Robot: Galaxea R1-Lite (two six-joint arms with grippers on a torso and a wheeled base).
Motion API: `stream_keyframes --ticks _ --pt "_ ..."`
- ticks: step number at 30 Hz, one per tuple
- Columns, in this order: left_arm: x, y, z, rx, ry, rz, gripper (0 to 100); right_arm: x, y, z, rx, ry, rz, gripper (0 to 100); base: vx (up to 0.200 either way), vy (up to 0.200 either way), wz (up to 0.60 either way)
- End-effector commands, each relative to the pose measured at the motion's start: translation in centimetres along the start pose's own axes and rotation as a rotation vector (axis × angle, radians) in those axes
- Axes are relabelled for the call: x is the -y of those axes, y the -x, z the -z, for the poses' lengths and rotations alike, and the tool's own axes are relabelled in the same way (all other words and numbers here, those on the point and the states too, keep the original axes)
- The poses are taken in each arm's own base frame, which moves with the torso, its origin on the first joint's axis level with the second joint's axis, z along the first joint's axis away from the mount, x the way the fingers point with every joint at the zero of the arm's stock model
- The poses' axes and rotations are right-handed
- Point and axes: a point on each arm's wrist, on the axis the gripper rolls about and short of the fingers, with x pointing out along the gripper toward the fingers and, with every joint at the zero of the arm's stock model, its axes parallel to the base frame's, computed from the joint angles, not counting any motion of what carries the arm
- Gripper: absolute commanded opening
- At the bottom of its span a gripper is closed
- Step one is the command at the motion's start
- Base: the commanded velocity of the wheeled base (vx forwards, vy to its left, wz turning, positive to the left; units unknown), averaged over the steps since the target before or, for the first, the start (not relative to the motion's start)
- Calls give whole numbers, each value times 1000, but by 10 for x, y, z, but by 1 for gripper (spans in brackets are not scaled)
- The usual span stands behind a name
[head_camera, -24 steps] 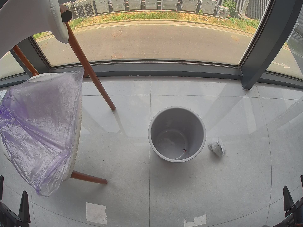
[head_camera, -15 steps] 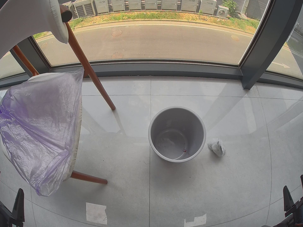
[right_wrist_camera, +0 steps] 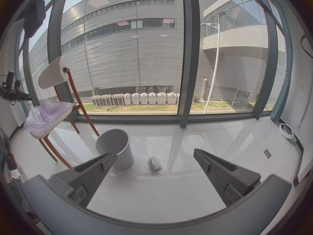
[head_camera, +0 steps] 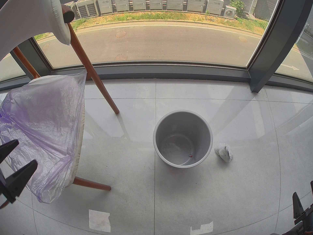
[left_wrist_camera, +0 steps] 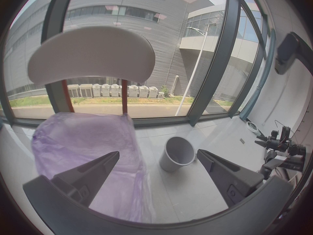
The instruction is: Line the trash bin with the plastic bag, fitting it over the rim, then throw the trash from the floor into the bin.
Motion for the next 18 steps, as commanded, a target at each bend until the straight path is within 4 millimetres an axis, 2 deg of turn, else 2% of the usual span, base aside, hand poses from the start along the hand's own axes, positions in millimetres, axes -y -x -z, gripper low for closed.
stream_keyframes --ticks 1,8,11,12,13,18 --pt "-8 -81 -15 -156 66 112 100 0 0 5 -5 -1 0 100 0 0 0" --pt "-14 -141 -2 -202 20 121 100 0 0 5 -5 2 0 100 0 0 0" --pt "-16 -159 -1 -223 -35 78 100 0 0 5 -5 2 0 100 0 0 0" --pt "-16 -160 -1 -224 -39 73 100 0 0 5 -5 2 0 100 0 0 0" --pt "-16 -170 -3 -235 -74 0 100 0 0 5 -5 2 0 100 0 0 0" --pt "-16 -193 2 -282 -111 -180 100 0 0 5 -5 2 0 100 0 0 0"
